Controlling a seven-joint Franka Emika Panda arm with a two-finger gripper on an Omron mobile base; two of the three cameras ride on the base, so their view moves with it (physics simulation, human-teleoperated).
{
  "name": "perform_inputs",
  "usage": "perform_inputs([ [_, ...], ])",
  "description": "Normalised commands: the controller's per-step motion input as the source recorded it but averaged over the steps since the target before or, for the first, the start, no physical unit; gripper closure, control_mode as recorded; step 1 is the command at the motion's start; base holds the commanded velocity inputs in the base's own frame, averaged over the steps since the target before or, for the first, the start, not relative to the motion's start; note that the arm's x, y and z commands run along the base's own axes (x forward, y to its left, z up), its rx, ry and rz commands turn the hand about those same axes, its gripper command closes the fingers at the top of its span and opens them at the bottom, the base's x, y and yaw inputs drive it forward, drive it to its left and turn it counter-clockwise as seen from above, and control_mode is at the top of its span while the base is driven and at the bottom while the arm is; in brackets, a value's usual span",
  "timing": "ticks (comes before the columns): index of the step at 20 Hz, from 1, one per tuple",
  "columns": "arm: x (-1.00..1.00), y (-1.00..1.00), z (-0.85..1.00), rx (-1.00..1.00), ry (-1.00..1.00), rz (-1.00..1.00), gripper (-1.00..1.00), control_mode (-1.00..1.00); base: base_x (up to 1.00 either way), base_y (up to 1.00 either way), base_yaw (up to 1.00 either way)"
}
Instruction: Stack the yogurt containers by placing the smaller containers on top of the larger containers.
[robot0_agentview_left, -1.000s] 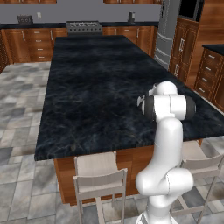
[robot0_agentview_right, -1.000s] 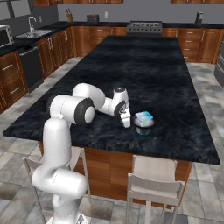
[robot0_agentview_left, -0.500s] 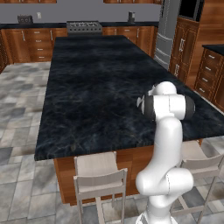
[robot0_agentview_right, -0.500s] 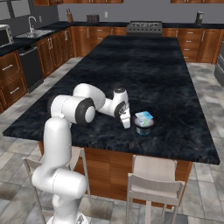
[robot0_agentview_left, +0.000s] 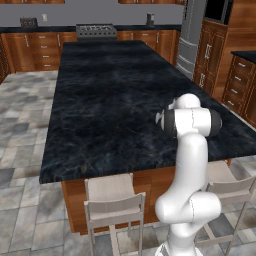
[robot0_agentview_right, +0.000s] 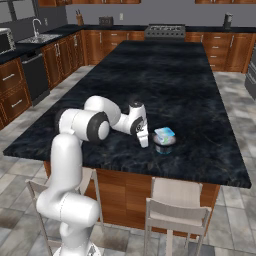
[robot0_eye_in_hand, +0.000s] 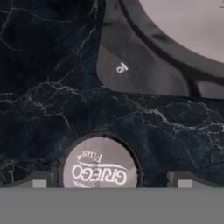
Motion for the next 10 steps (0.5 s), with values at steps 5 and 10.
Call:
perform_inputs([
  [5,0.19,0.00,-0.02,0.00,0.00,-0.03,-1.00,-1.00,0.00,0.00,0.00],
  [10,0.18,0.00,-0.02,0.00,0.00,-0.03,-1.00,-1.00,0.00,0.00,0.00],
])
